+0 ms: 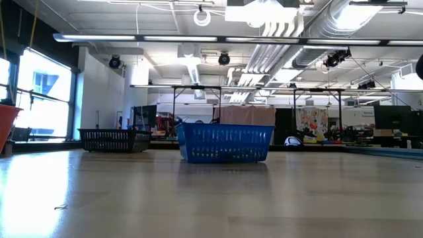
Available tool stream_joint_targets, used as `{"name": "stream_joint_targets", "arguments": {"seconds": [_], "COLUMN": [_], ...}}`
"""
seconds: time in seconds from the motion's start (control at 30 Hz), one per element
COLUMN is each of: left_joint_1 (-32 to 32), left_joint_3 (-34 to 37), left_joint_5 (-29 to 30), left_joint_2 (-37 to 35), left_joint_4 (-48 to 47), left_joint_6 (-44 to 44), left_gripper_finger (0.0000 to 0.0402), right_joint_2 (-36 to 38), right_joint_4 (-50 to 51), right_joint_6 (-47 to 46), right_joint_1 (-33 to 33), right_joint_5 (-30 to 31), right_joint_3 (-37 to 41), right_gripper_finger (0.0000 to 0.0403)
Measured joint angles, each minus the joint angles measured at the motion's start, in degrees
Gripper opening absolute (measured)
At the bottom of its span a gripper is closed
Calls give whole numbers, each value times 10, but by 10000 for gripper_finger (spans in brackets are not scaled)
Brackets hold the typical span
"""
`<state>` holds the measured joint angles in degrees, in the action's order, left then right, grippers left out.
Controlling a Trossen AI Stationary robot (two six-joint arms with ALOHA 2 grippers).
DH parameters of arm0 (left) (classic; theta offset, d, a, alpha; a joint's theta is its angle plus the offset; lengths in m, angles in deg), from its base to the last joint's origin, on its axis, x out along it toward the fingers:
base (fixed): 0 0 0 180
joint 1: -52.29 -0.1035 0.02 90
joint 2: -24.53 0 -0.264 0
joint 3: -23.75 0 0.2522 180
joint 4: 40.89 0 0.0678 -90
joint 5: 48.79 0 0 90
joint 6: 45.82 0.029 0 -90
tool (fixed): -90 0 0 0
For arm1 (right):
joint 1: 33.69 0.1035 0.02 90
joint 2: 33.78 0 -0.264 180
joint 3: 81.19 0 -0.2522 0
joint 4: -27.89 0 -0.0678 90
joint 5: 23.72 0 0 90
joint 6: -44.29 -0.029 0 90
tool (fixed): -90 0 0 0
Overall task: Sort crayons
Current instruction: Put the yellow crayon into the blue basket
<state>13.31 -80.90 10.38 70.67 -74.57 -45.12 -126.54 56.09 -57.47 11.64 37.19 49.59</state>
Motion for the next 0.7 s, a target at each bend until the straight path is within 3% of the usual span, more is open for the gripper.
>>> {"name": "stream_joint_targets", "arguments": {"seconds": [0.13,0.33,0.47,0.6,0.7], "left_joint_1": [0,0,0,0,0], "left_joint_3": [0,0,0,0,0], "left_joint_5": [2,2,2,2,2], "left_joint_2": [1,1,1,1,1], "left_joint_4": [-2,-1,7,9,7], "left_joint_6": [-16,-16,-16,-16,-30], "left_gripper_finger": [76,76,76,76,76], "right_joint_2": [-5,-6,-6,-5,-6], "right_joint_4": [4,28,26,30,39], "right_joint_6": [-2,5,22,108,241], "right_joint_1": [0,0,0,-5,-11], "right_joint_5": [-2,0,-1,1,2], "right_joint_3": [0,0,0,-10,-34], "right_gripper_finger": [98,15,19,8,7]}}
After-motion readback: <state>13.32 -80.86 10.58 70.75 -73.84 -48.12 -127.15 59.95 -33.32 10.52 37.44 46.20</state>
